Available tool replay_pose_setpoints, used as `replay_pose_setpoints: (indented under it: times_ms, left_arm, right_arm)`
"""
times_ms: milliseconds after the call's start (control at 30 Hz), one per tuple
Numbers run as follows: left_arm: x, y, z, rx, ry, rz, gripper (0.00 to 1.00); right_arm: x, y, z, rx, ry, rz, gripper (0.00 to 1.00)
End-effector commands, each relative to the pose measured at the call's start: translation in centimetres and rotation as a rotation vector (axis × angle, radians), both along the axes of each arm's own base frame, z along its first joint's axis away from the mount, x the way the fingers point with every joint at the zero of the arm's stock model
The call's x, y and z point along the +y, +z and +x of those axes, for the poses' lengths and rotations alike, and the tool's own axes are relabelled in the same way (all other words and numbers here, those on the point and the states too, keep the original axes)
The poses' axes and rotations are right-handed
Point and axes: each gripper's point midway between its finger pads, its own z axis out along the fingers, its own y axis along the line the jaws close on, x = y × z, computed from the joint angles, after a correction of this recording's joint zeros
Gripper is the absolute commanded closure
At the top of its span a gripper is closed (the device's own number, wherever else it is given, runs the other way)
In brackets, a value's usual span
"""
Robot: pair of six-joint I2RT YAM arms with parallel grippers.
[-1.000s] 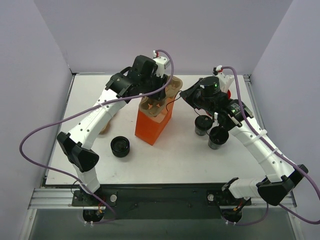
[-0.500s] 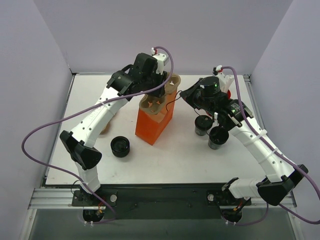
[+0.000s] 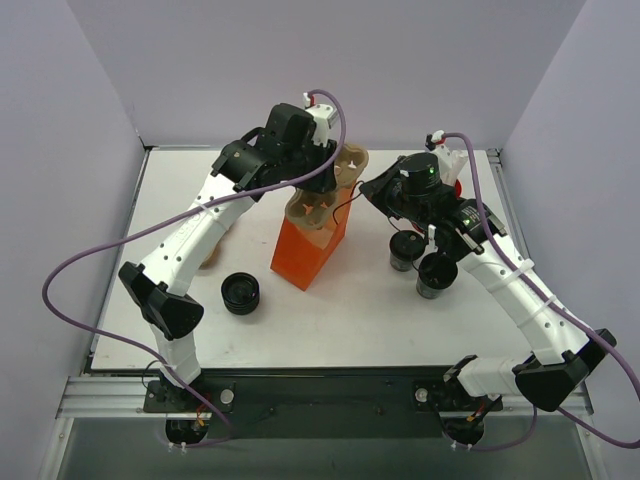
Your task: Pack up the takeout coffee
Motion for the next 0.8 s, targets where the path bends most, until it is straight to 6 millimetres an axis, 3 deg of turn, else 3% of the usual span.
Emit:
replay_pose_setpoints:
  times_ms: [0,433,667,767]
  left_arm:
    - [-1.1,5.1,-0.3,-0.092,-0.028,-0.128,0.83]
    - [-0.6,4.9,-0.1,-0.102,-0.003,-0.107,0.83]
    - [0.5,2.1,0.5,-0.085,0.027,-0.016,0.84]
    - [1.1,1.8,0.3,-0.084,0.040,0.003,0.84]
  right_arm:
    - [-0.3,0.4,0.1,-0.028,-0.012,-0.006,1.00]
    - [-0.9,0.6,-0.2,-0.044,-0.025,-0.009,1.00]
    - [-0.8,0.8,-0.2,-0.048,-0.017,-0.003,1.00]
    - [-0.7,0.6,-0.1,-0.045,-0.015,-0.005,1.00]
